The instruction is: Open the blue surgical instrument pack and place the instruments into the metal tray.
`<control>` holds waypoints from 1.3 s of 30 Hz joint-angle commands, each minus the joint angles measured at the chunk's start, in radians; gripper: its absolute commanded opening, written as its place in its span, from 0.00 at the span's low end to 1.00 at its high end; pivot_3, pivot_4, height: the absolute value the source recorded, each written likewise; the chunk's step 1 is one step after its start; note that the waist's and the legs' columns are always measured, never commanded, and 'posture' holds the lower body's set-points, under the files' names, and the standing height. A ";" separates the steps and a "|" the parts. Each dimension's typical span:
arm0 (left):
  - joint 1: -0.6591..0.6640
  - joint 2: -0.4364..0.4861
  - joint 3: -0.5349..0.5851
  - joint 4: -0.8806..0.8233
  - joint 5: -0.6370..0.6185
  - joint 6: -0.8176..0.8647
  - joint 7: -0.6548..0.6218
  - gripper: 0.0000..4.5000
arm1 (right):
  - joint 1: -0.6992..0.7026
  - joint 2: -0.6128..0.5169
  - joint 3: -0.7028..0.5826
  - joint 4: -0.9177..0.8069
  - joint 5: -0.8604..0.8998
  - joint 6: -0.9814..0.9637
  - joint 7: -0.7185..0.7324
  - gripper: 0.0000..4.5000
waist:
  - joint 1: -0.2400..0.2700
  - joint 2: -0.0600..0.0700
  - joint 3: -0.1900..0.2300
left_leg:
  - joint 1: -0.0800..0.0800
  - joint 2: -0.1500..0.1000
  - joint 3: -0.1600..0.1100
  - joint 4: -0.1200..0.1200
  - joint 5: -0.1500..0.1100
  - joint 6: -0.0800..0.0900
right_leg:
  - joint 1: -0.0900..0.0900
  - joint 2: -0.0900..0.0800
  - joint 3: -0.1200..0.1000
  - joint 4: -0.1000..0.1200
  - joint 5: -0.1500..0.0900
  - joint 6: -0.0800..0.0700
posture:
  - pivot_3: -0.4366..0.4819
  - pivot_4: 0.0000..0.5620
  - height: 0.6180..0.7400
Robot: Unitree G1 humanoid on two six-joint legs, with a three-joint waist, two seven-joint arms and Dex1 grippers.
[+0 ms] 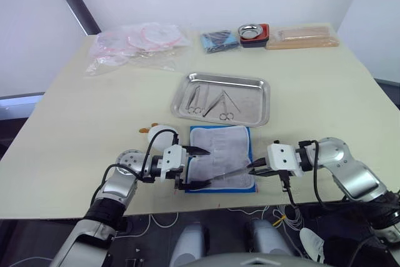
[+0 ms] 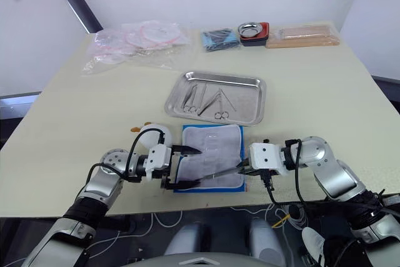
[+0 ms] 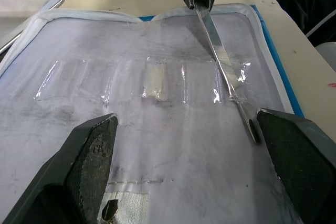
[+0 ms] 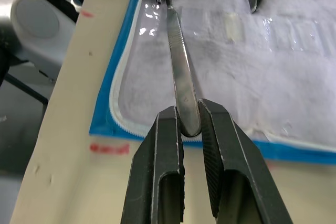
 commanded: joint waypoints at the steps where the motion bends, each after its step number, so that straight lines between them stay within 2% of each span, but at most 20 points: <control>1: 0.068 0.018 -0.085 0.126 0.131 0.029 -0.003 1.00 | -0.003 -0.025 -0.064 -0.041 0.028 -0.009 0.001 0.02 | 0.000 0.000 0.000 | 0.000 0.000 0.000 0.000 0.000 0.000 | 0.000 0.000 0.000 0.000 0.000 0.000 | 0.48 0.27 1.00; 19: 0.054 0.006 -0.079 0.144 0.125 0.032 -0.003 1.00 | 0.062 -0.183 -0.246 0.016 0.138 -0.075 0.099 0.02 | 0.002 0.001 0.001 | 0.000 -0.001 0.000 0.000 0.000 0.000 | 0.000 -0.001 0.000 0.000 0.000 0.000 | 0.48 0.27 1.00; 24: 0.053 0.005 -0.079 0.145 0.126 0.029 -0.002 1.00 | 0.065 -0.206 -0.308 0.021 0.202 -0.026 0.113 0.02 | 0.002 0.001 0.001 | 0.000 -0.001 0.000 0.000 0.000 0.000 | 0.000 -0.001 0.000 0.000 0.000 0.000 | 0.48 0.27 1.00; 30: 0.054 0.004 -0.079 0.144 0.127 0.029 -0.001 1.00 | 0.030 -0.126 -0.333 0.003 0.265 0.114 0.008 0.02 | 0.001 0.001 0.001 | 0.000 0.000 0.001 0.000 0.000 0.000 | 0.000 -0.001 0.001 0.000 0.000 0.000 | 0.48 0.27 1.00; 39: 0.054 0.004 -0.077 0.138 0.127 0.037 0.002 1.00 | -0.066 0.068 -0.334 0.005 0.255 0.330 -0.280 0.02 | 0.004 0.002 0.002 | -0.001 -0.001 0.001 0.000 0.000 0.000 | 0.000 -0.001 0.001 0.000 0.000 0.000 | 0.48 0.27 1.00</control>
